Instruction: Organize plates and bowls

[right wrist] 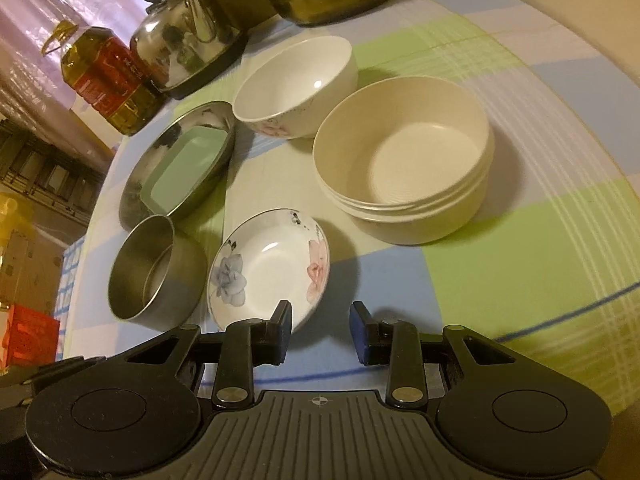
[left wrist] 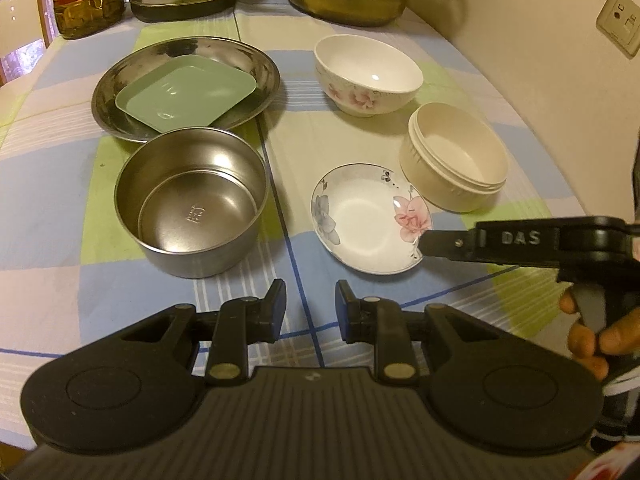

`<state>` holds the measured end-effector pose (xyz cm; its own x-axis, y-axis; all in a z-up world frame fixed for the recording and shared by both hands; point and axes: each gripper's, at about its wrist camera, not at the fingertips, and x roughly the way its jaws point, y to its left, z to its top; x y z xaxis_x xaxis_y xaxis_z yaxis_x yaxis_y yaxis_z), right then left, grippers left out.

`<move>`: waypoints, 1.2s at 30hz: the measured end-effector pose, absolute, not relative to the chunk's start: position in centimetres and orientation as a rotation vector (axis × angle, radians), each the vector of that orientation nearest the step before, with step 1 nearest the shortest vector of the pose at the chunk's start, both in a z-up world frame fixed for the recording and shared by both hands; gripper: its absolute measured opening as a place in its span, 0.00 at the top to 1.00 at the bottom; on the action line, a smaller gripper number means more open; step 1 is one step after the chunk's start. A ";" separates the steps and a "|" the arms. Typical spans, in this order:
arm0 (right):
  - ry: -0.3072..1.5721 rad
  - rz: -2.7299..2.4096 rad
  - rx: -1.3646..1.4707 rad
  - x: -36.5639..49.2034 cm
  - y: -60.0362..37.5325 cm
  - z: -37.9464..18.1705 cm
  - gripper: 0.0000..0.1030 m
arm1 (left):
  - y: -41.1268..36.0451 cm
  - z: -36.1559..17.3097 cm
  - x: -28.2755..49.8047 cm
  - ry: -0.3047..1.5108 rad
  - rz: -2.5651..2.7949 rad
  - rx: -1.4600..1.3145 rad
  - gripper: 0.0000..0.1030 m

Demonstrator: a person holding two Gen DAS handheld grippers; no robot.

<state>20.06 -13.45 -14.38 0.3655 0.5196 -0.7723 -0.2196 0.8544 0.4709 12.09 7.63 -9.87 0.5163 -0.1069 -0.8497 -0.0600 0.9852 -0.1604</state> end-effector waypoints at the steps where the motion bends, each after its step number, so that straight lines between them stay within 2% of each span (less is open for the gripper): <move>1: 1.103 0.474 0.309 20.3 -13.2 -14.6 0.67 | 7.7 -9.9 12.2 1.031 -0.030 -0.176 0.78; 9: 1.102 0.480 0.287 21.5 -12.2 -15.2 0.68 | 7.9 -10.1 13.0 1.041 -0.031 -0.177 0.78; 14: 1.115 0.520 0.246 21.5 -11.8 -15.4 0.89 | 7.9 -10.3 13.4 1.046 -0.029 -0.182 0.78; 30: 1.059 0.705 -0.105 20.1 -13.1 -14.2 0.89 | 5.5 -11.2 13.4 1.058 -0.077 -0.173 0.78; 36: 1.068 0.663 -0.011 20.4 -14.6 -14.3 0.89 | 3.8 -11.6 14.1 1.054 -0.106 -0.168 0.78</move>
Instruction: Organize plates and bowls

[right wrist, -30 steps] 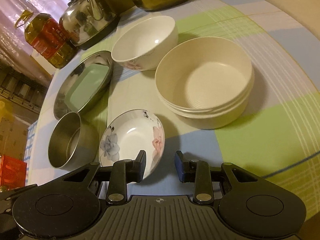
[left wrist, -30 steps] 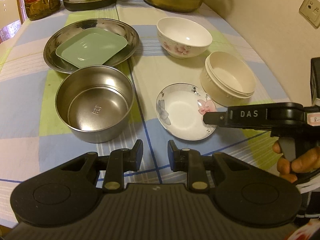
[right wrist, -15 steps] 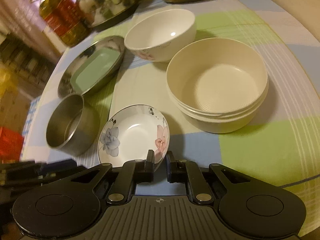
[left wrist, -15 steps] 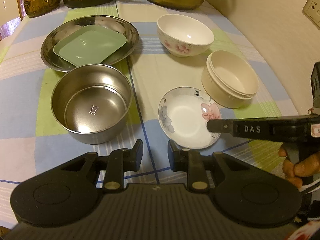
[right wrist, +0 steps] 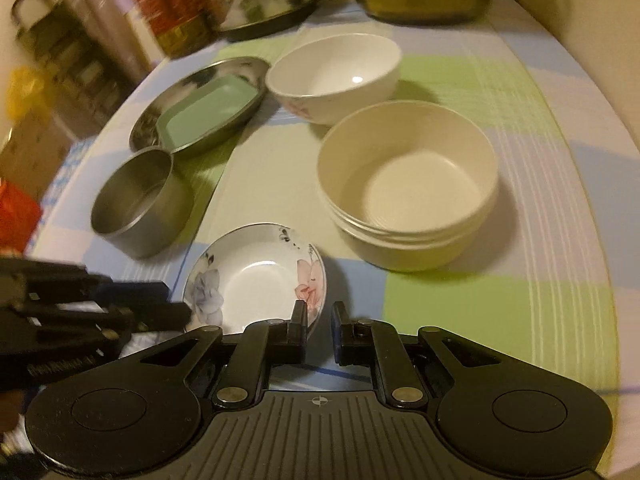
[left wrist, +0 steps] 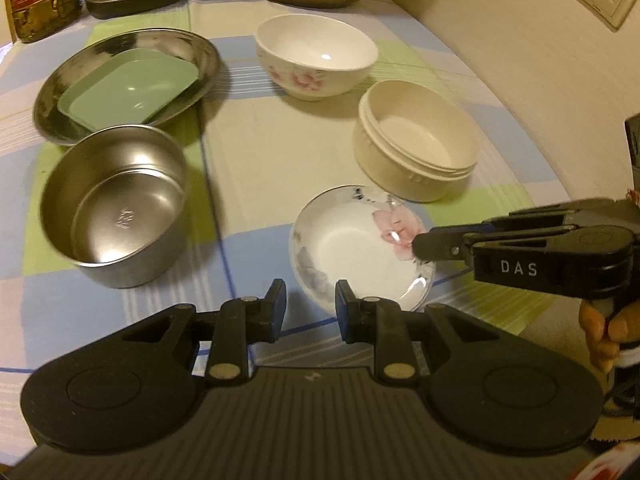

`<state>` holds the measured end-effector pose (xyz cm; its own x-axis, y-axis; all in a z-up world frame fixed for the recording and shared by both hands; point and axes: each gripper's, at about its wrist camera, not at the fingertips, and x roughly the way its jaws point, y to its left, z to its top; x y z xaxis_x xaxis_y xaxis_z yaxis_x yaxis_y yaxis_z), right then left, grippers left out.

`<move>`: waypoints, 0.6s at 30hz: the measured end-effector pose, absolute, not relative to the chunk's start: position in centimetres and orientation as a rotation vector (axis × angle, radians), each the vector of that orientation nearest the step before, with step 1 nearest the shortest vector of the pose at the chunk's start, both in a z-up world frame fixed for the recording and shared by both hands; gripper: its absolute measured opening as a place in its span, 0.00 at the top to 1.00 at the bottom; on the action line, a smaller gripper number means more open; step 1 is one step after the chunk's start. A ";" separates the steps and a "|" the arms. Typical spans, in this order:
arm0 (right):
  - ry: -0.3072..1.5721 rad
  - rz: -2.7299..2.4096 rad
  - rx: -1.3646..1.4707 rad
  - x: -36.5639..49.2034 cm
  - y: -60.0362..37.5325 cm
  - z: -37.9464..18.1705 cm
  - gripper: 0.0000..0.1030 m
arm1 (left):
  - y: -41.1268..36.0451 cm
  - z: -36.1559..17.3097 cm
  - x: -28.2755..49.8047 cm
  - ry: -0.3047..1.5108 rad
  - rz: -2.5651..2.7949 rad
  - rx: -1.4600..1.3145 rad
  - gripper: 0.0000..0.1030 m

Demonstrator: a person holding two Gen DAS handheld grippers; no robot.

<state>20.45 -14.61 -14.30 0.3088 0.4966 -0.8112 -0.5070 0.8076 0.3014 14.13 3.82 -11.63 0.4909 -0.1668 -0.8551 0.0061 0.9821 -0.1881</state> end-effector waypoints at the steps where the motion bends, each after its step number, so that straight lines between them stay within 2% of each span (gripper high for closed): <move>1: 1.074 0.652 0.016 20.5 -14.8 -14.3 0.88 | 3.7 -11.7 14.3 1.053 -0.102 -0.167 0.78; 13: 1.097 0.607 0.164 20.0 -15.7 -14.8 0.88 | 3.5 -13.0 16.4 1.040 -0.033 -0.143 0.79; 16: 1.096 0.614 0.164 20.0 -15.6 -14.9 0.88 | 3.2 -13.1 16.5 1.043 -0.028 -0.143 0.87; 18: 1.094 0.619 0.154 20.0 -15.4 -15.0 0.88 | 3.0 -13.2 16.4 1.044 -0.024 -0.139 0.88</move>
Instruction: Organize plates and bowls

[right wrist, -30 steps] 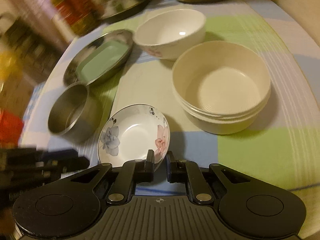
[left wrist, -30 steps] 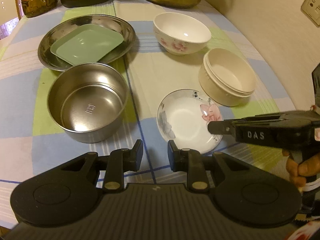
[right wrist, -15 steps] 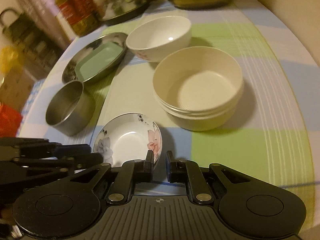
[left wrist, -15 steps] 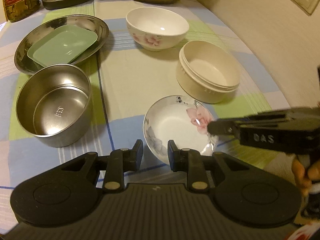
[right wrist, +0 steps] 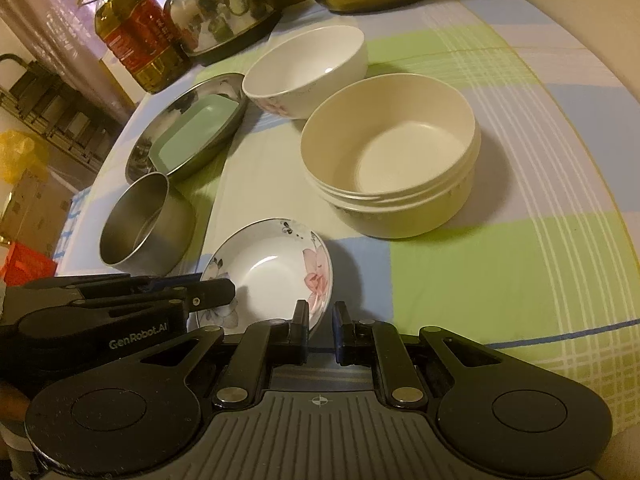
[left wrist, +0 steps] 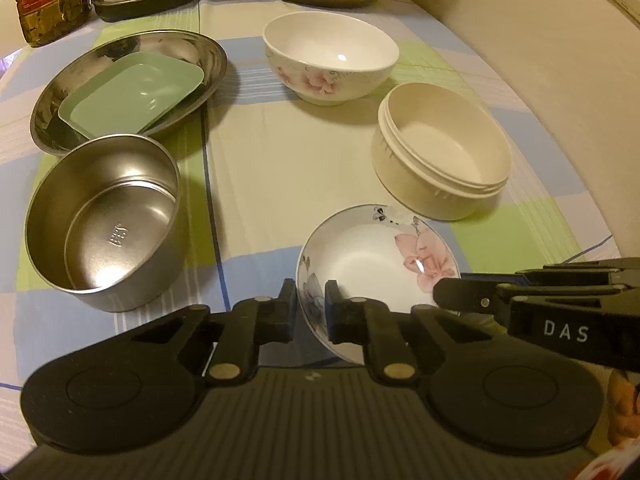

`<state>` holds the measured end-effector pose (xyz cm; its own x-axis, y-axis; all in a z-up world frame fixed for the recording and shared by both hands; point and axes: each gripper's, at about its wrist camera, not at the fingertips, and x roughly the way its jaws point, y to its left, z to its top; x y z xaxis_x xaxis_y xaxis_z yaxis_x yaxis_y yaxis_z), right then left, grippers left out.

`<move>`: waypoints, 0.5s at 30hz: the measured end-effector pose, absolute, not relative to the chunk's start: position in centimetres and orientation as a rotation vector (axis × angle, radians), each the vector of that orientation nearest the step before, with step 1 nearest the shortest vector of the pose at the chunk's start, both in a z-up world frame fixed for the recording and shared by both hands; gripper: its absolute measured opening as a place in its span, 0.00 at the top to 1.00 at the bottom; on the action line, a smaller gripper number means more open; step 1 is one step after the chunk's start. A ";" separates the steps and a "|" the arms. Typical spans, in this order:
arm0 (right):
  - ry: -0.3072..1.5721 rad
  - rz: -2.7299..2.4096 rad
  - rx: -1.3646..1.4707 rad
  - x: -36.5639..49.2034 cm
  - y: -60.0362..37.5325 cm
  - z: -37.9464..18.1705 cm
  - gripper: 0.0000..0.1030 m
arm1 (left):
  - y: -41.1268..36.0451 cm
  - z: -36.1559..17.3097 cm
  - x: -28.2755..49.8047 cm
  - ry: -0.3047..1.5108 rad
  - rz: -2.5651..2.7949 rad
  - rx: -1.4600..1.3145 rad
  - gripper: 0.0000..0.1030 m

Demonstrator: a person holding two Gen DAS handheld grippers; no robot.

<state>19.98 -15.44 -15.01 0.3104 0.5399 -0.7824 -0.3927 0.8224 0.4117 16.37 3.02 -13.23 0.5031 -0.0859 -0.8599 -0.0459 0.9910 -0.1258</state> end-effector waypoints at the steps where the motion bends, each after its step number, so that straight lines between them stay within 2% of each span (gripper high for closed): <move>1: 1.092 0.622 0.148 20.0 -15.4 -15.0 0.88 | 2.9 -13.2 16.3 1.041 -0.021 -0.128 0.88; 15: 1.053 0.632 0.111 19.9 -14.0 -13.5 0.92 | 4.4 -11.4 15.6 1.002 -0.025 -0.137 0.89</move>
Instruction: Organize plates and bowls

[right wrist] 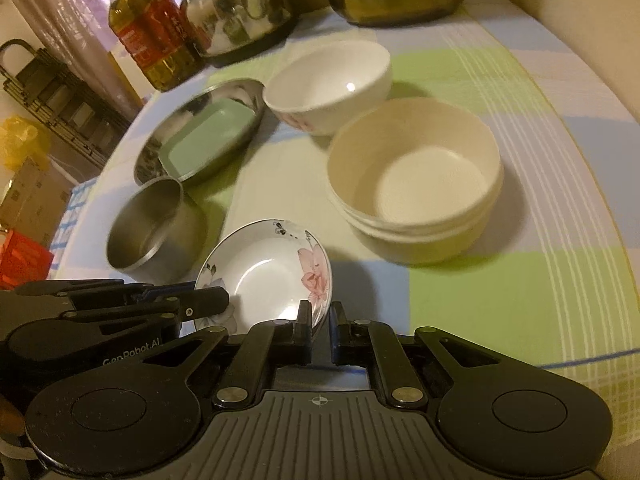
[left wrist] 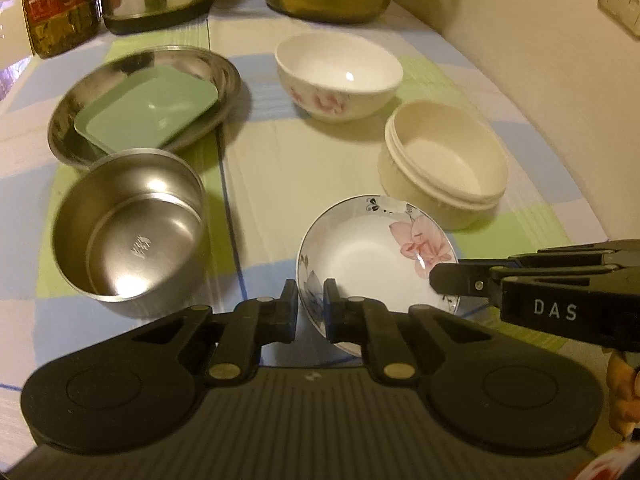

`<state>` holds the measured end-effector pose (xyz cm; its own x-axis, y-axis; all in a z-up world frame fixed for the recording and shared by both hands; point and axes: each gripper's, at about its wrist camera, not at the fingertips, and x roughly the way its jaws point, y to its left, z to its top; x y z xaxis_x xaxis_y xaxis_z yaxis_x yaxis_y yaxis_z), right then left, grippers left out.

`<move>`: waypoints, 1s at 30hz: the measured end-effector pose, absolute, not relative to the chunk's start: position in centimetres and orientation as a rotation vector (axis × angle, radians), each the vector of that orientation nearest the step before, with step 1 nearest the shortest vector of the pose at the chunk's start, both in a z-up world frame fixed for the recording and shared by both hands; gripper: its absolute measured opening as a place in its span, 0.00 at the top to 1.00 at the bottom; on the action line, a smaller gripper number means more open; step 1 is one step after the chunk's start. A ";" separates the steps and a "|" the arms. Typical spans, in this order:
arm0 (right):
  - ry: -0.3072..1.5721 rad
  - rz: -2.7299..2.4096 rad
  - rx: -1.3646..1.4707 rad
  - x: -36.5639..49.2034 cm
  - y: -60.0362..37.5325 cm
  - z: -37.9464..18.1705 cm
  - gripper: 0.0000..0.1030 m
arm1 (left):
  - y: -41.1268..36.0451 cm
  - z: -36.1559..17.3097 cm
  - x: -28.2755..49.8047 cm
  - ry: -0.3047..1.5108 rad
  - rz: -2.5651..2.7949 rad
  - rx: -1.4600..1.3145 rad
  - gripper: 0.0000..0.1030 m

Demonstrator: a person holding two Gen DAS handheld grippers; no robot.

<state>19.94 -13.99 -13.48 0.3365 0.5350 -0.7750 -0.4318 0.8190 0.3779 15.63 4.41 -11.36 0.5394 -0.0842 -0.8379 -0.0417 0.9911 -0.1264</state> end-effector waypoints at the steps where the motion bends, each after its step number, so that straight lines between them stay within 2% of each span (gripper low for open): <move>1: 1.047 0.634 0.115 20.0 -13.8 -13.1 0.92 | 4.8 -11.0 15.8 0.995 -0.027 -0.140 0.89; 15: 0.994 0.629 0.166 25.1 -8.5 -9.0 0.92 | 10.9 -7.0 20.9 0.922 -0.050 -0.142 0.89; 30: 1.012 0.674 0.166 32.0 0.6 -10.1 0.92 | 19.2 -8.4 26.3 0.923 0.034 -0.158 0.89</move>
<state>31.98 0.62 -10.14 0.3490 0.5913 -0.7270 -0.4434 0.7877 0.4278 26.32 19.15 -8.40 0.6037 -0.0387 -0.7963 -0.0971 0.9878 -0.1217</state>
